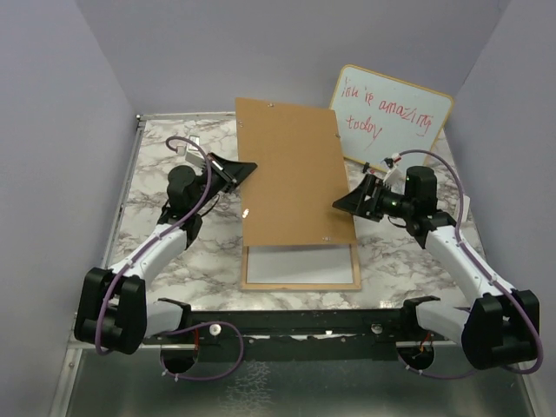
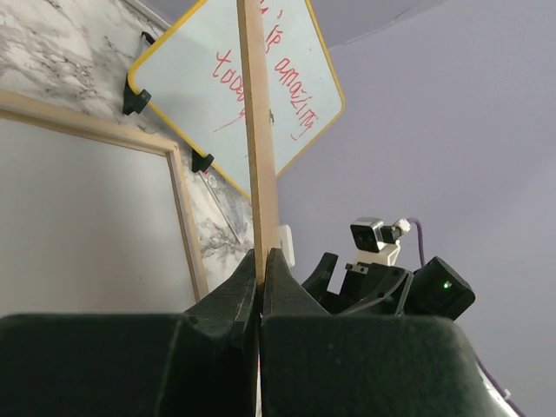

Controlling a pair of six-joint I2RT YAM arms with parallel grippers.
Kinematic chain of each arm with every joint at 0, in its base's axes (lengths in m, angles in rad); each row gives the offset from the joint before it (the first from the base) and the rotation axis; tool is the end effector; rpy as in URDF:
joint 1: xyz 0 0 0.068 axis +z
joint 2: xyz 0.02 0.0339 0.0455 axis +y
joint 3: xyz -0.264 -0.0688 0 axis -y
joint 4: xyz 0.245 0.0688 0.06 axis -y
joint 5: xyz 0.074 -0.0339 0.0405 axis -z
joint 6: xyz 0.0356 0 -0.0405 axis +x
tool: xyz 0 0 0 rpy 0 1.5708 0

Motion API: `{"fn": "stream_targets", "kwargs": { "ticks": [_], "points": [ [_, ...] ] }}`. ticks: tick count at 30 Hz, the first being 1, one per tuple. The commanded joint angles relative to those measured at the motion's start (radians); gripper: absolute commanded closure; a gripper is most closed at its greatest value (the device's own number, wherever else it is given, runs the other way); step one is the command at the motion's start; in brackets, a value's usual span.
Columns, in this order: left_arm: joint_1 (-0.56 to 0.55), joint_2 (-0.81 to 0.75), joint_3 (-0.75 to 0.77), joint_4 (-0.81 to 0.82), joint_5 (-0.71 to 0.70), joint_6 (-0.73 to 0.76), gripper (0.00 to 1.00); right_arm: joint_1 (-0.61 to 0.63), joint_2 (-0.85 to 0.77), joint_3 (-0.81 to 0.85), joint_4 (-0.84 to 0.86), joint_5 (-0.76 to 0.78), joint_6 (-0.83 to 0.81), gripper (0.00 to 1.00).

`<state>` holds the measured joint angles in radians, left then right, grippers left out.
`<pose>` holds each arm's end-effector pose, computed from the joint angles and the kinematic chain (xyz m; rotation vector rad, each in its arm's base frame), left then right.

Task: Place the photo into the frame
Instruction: Turn over the photo frame item on the photo frame.

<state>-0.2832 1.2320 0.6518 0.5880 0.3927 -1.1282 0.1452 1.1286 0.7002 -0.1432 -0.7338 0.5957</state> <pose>0.2621 -0.0905 0.2792 -0.3897 1.7053 -1.3808 0.2333 0.0582 0.2506 0.0411 2.2187 1.2072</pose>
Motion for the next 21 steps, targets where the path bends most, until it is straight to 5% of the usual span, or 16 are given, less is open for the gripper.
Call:
{"fn": "stream_targets", "kwargs": {
  "ticks": [1,15,21],
  "points": [
    [0.047,0.026,0.034,0.066,0.223,0.009,1.00,0.004,-0.030,0.002,0.267,-0.091,0.048,0.07],
    [0.116,0.129,0.325,0.099,0.530,-0.168,1.00,0.004,-0.058,0.020,0.689,-0.045,0.336,0.07],
    [0.147,0.146,0.376,0.113,0.567,-0.222,1.00,0.003,-0.085,0.070,0.723,-0.007,0.412,0.11]
  ]
}}
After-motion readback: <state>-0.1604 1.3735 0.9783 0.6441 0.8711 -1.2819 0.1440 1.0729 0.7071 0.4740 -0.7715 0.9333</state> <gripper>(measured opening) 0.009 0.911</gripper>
